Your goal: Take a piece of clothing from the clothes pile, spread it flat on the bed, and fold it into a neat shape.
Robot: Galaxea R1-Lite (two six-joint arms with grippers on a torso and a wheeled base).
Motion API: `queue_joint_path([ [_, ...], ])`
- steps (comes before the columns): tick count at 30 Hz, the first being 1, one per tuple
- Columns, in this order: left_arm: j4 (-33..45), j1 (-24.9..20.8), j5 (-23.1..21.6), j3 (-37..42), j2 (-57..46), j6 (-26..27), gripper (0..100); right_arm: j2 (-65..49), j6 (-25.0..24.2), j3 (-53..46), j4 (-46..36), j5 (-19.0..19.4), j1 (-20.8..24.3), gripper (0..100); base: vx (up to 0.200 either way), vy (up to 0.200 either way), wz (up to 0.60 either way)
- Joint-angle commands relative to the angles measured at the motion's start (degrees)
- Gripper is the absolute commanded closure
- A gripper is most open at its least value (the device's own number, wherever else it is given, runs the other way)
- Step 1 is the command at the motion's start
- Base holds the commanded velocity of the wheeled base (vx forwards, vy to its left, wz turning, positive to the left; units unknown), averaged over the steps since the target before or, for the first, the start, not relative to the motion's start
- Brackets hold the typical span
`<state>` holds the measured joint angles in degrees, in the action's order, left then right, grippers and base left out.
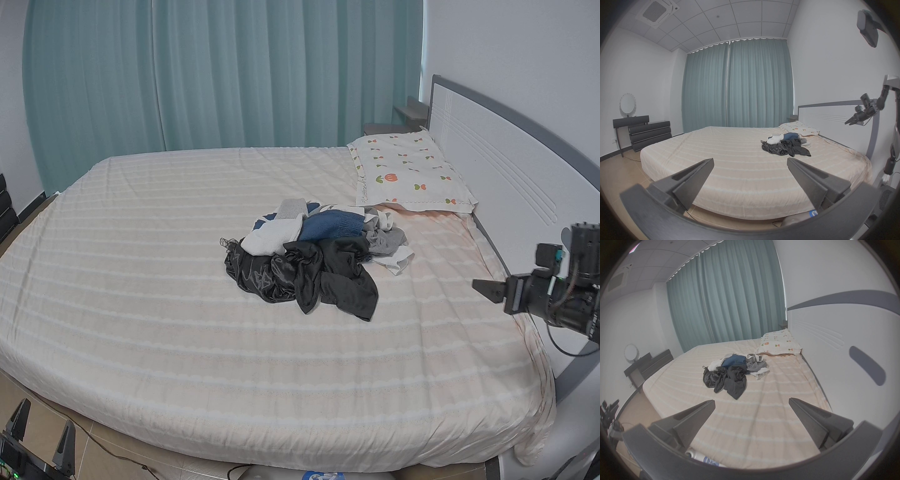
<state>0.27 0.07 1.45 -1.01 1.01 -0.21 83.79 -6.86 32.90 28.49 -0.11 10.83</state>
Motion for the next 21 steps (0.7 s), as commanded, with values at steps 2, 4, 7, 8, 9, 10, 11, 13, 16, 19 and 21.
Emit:
queue_joint_path([
  [2,0.0,0.0,0.1,1.0,-1.0,0.3,0,41.9,-8.7,28.5,10.1,-9.7,8.2,0,0.0,0.0,0.0],
  [4,0.0,0.0,0.1,1.0,-1.0,0.3,0,44.4,-9.5,31.4,9.6,-10.4,8.4,0,0.0,0.0,0.0],
  [7,0.0,0.0,0.1,1.0,-1.0,0.3,0,45.5,-9.7,32.6,9.1,-10.7,8.4,0,0.0,0.0,0.0],
  [8,0.0,0.0,0.2,1.0,-1.0,0.2,0,49.0,-12.0,36.7,7.5,-10.9,8.6,0,0.0,0.0,0.0],
  [9,0.0,0.0,0.1,1.0,-1.0,0.2,0,49.4,-12.2,37.1,7.3,-10.9,8.6,0,0.0,0.0,0.0],
  [10,0.0,0.0,0.1,1.0,-1.0,0.1,0,51.3,-13.2,39.4,6.4,-10.9,9.0,0,0.0,0.0,0.0],
  [11,0.0,0.0,0.1,1.0,-1.0,0.2,0,52.7,-13.5,41.4,5.7,-11.0,9.2,0,0.0,0.0,0.0],
  [13,0.0,0.0,0.1,1.0,-1.0,0.1,0,55.5,-14.3,45.1,4.0,-11.2,9.5,0,0.0,0.0,0.0],
  [16,0.0,0.0,0.1,1.0,-1.0,0.2,0,56.8,-14.9,47.2,2.9,-11.9,10.0,0,0.0,0.0,0.0],
  [19,0.0,0.1,0.2,1.0,-1.0,0.2,0,60.7,-17.2,52.9,0.3,-13.0,11.1,0,0.0,0.0,0.0],
  [21,0.0,0.0,0.1,1.0,-1.0,0.2,0,63.3,-18.5,55.9,-1.2,-13.6,11.6,0,0.0,0.0,0.0],
])
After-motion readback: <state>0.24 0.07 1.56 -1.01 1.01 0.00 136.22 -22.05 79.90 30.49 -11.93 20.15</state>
